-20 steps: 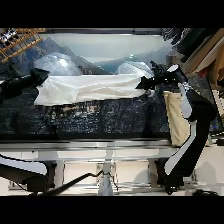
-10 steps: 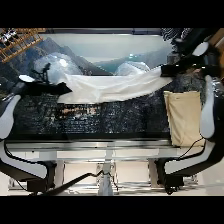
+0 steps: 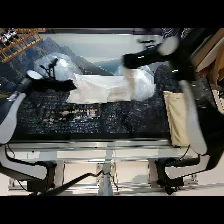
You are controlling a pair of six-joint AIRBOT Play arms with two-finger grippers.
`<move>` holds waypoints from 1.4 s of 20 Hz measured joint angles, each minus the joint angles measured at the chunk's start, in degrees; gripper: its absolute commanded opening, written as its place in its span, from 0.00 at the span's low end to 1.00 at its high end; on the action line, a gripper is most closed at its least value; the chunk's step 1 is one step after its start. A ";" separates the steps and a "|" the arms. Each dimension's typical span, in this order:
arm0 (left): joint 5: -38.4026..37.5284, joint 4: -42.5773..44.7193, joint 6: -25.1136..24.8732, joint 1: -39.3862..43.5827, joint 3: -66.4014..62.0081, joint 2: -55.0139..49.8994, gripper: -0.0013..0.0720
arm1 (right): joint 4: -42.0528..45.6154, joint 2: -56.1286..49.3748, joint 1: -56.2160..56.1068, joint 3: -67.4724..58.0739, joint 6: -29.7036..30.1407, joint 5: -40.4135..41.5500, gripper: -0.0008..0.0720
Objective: Fold the clothes and pants, and hang the long-sleeved shirts on hangers.
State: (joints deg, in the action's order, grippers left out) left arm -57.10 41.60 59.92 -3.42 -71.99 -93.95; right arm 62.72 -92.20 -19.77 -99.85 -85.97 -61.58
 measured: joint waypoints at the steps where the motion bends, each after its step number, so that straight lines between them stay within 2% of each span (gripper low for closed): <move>1: -3.54 0.04 0.22 -1.88 -0.22 2.10 0.02 | -0.59 -2.12 -4.11 -0.31 -1.09 4.28 0.03; 3: -9.49 0.28 0.59 -5.38 -0.44 5.92 0.02 | -1.99 -7.58 -10.84 -2.73 -2.58 11.13 0.03; 4: -12.15 0.33 0.61 -7.15 -0.52 7.82 0.02 | -2.73 -10.95 -13.64 -4.98 -2.86 13.33 0.17; 5: -14.10 0.33 0.63 -8.55 -0.57 9.40 0.02 | -3.50 -14.10 -15.74 -7.41 -3.08 15.13 0.47; 6: -15.52 0.44 0.83 -9.81 -0.61 10.71 0.02 | -4.15 -17.20 -17.51 -10.03 -2.82 16.52 0.64; 7: -16.65 0.44 0.83 -10.75 -0.63 11.67 0.02 | -4.74 -19.41 -18.67 -12.11 -2.21 17.20 0.73; 10: -18.78 1.33 0.98 -11.89 -0.66 12.63 0.02 | -4.44 -21.38 -18.80 -16.00 -0.57 15.39 0.72; 13: -19.32 2.82 0.98 -11.43 -0.61 11.89 0.05 | 0.66 -17.59 -13.44 -16.15 -2.12 6.84 0.72; 15: -19.39 3.17 0.98 -10.43 -0.61 10.97 0.20 | 3.78 -13.57 -7.67 -13.14 -3.72 0.63 0.72; 16: -19.08 3.34 1.01 -9.77 -0.61 10.54 0.20 | 4.68 -11.21 -4.50 -10.64 -4.28 -1.66 0.73; 19: -15.43 3.61 0.98 -6.80 -0.61 9.01 0.20 | 5.01 -5.46 3.96 -1.51 -4.46 -6.38 0.85; 20: -14.23 3.67 0.94 -5.62 -0.61 8.37 0.20 | 3.45 -4.24 6.62 1.73 -3.32 -7.41 0.90; 25: -4.57 3.76 0.59 0.63 -0.61 4.22 0.17 | -10.58 -5.64 16.15 12.83 7.23 -8.79 0.92; 27: -0.07 3.76 0.59 2.64 -0.74 2.69 0.02 | -16.44 -8.55 18.21 14.36 11.52 -8.68 0.92; 28: 1.92 3.76 0.59 3.48 -1.05 1.84 0.02 | -18.73 -10.16 18.82 14.84 13.38 -8.55 0.95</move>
State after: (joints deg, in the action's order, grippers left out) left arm -55.18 45.36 60.51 0.05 -73.03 -92.12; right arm 43.99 -102.37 -0.95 -85.01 -72.60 -70.13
